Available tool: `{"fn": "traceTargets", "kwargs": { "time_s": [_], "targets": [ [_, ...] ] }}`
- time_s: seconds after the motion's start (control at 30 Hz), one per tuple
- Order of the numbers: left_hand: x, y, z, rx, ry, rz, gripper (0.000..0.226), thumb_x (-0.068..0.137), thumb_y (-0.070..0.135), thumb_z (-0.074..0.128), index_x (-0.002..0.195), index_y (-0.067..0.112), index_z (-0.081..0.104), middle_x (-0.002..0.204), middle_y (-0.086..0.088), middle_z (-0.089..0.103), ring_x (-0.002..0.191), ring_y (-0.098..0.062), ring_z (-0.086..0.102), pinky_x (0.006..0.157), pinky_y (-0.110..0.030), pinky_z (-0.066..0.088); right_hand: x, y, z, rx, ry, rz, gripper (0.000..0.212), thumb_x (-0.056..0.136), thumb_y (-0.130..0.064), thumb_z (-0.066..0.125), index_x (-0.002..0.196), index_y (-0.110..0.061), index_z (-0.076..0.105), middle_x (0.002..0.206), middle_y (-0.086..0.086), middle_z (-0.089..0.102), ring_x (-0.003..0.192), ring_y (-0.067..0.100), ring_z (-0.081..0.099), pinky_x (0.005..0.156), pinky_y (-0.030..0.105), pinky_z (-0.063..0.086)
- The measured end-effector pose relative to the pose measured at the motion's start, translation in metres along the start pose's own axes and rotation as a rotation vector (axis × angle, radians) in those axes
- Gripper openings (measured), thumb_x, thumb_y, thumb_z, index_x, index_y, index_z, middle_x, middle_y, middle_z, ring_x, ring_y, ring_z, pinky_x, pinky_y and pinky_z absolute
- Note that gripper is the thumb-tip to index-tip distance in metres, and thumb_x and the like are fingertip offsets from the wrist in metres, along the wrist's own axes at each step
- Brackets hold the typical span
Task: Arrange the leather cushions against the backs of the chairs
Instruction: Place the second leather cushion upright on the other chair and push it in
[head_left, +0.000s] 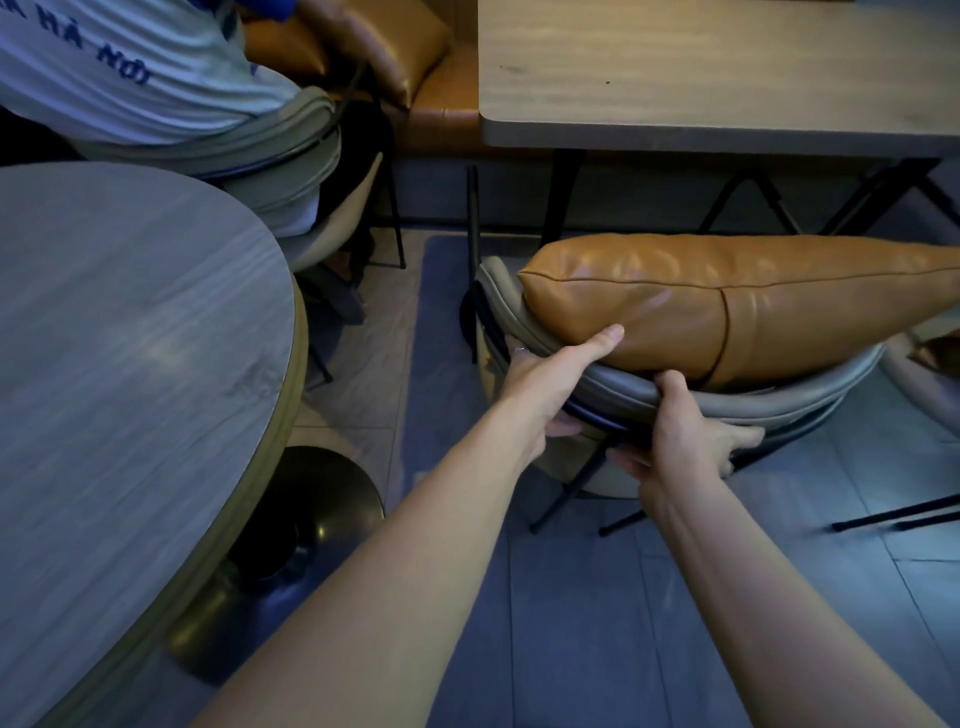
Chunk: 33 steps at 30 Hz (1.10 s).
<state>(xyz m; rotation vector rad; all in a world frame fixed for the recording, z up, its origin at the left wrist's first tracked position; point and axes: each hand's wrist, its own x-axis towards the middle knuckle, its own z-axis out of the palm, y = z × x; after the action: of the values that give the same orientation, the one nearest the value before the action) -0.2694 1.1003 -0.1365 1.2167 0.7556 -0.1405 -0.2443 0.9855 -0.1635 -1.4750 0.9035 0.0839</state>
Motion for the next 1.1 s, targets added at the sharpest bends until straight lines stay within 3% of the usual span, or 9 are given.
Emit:
{"fn": "traceTargets", "kwargs": {
  "time_s": [0.17, 0.47, 0.57, 0.7, 0.9, 1.03, 1.1],
  "targets": [
    [-0.002, 0.001, -0.001, 0.016, -0.021, 0.004, 0.101, 0.069, 0.052, 0.089, 0.149, 0.027, 0.034, 0.133, -0.003, 0.061, 0.115, -0.03, 0.065, 0.092, -0.054, 0.059, -0.007, -0.006, 0.001, 0.104, 0.019, 0.027, 0.099, 0.068, -0.031, 0.078, 0.152, -0.026, 0.027, 0.14, 0.02, 0.046, 0.105, 0.038, 0.064, 0.038, 0.031, 0.055],
    [-0.009, -0.008, -0.004, 0.019, -0.075, -0.037, 0.114, 0.066, 0.055, 0.089, 0.154, 0.026, 0.024, 0.133, -0.008, 0.061, 0.11, -0.033, 0.068, 0.089, -0.052, 0.06, -0.018, -0.01, -0.01, 0.164, -0.024, 0.08, 0.067, 0.081, -0.012, 0.073, 0.136, -0.019, 0.037, 0.136, 0.021, 0.052, 0.108, 0.039, 0.066, 0.057, 0.046, 0.059],
    [-0.01, -0.011, -0.004, 0.027, -0.083, -0.044, 0.107, 0.063, 0.057, 0.089, 0.149, 0.026, 0.032, 0.124, -0.005, 0.064, 0.106, -0.029, 0.069, 0.087, -0.049, 0.061, -0.022, -0.011, -0.014, 0.209, -0.04, 0.098, 0.048, 0.084, -0.009, 0.071, 0.117, -0.02, 0.038, 0.129, 0.017, 0.051, 0.092, 0.032, 0.067, 0.061, 0.046, 0.059],
    [-0.009, -0.014, -0.007, 0.035, -0.105, -0.043, 0.109, 0.06, 0.058, 0.089, 0.149, 0.027, 0.035, 0.126, -0.007, 0.065, 0.106, -0.03, 0.07, 0.087, -0.049, 0.062, -0.022, -0.007, -0.016, 0.226, -0.06, 0.149, 0.053, 0.086, -0.01, 0.07, 0.127, -0.016, 0.037, 0.138, 0.019, 0.051, 0.106, 0.037, 0.068, 0.076, 0.052, 0.062],
    [-0.003, -0.006, -0.002, 0.045, -0.11, -0.045, 0.105, 0.065, 0.056, 0.09, 0.149, 0.024, 0.035, 0.129, -0.01, 0.064, 0.107, -0.032, 0.07, 0.088, -0.051, 0.062, -0.02, -0.013, -0.012, 0.229, -0.022, 0.126, 0.056, 0.085, -0.012, 0.072, 0.125, -0.021, 0.034, 0.14, 0.021, 0.049, 0.11, 0.038, 0.066, 0.077, 0.053, 0.063],
    [0.0, -0.005, -0.002, 0.045, -0.104, -0.052, 0.098, 0.068, 0.055, 0.089, 0.144, 0.026, 0.035, 0.116, -0.006, 0.065, 0.102, -0.032, 0.071, 0.085, -0.05, 0.062, -0.011, -0.008, -0.007, 0.165, -0.129, 0.172, 0.068, 0.085, -0.024, 0.07, 0.145, -0.016, 0.039, 0.146, 0.02, 0.049, 0.123, 0.039, 0.06, 0.086, 0.054, 0.062],
    [0.001, -0.005, -0.002, 0.047, -0.101, -0.058, 0.095, 0.068, 0.056, 0.089, 0.14, 0.026, 0.036, 0.114, -0.005, 0.065, 0.103, -0.032, 0.07, 0.085, -0.049, 0.062, -0.01, -0.005, -0.006, 0.16, -0.111, 0.159, 0.075, 0.084, -0.026, 0.071, 0.149, -0.017, 0.036, 0.147, 0.019, 0.047, 0.122, 0.04, 0.06, 0.081, 0.051, 0.063]
  ]
}}
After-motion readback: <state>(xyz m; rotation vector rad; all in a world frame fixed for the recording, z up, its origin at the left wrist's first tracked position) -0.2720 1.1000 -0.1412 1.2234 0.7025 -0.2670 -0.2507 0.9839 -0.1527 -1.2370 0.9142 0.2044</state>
